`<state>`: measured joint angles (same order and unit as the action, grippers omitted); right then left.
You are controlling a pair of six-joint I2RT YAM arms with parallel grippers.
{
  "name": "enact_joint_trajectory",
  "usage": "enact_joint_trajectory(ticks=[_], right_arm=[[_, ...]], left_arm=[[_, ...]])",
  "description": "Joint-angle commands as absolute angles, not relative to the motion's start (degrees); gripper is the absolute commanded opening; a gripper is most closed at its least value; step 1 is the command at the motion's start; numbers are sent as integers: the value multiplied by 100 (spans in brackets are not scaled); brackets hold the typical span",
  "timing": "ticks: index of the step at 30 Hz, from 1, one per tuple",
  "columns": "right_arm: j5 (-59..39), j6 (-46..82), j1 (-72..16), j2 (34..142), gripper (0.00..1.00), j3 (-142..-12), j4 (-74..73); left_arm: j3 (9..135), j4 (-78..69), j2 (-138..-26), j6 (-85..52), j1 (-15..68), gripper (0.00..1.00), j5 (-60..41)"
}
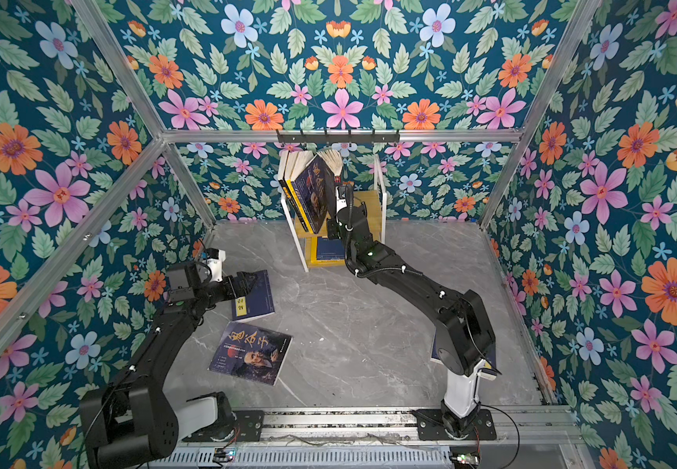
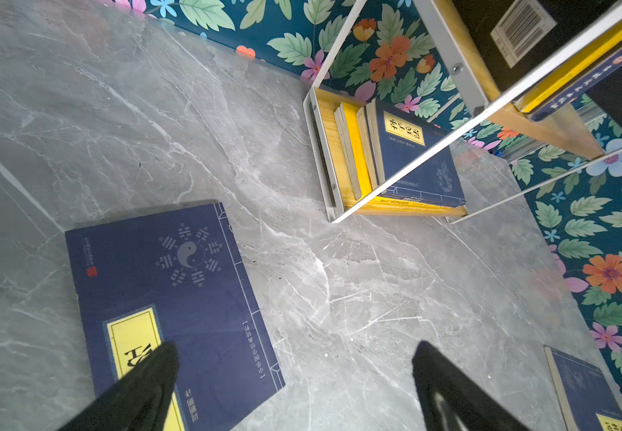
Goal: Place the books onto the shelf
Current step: 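Carry the wolf book with the right gripper toward the shelf while left withdraws, then lower the wolf book upright onto the upper shelf beside the standing books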
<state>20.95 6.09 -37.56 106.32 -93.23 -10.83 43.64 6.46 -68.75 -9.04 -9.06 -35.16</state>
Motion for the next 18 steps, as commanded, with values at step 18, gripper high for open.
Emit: enact_joint_trajectory(ticks=[18], right_arm=[[832,416,-3692,11526,0,-9892,-1646]], left_arm=[[4491,838,-7032,-470,-739,100,-3384]])
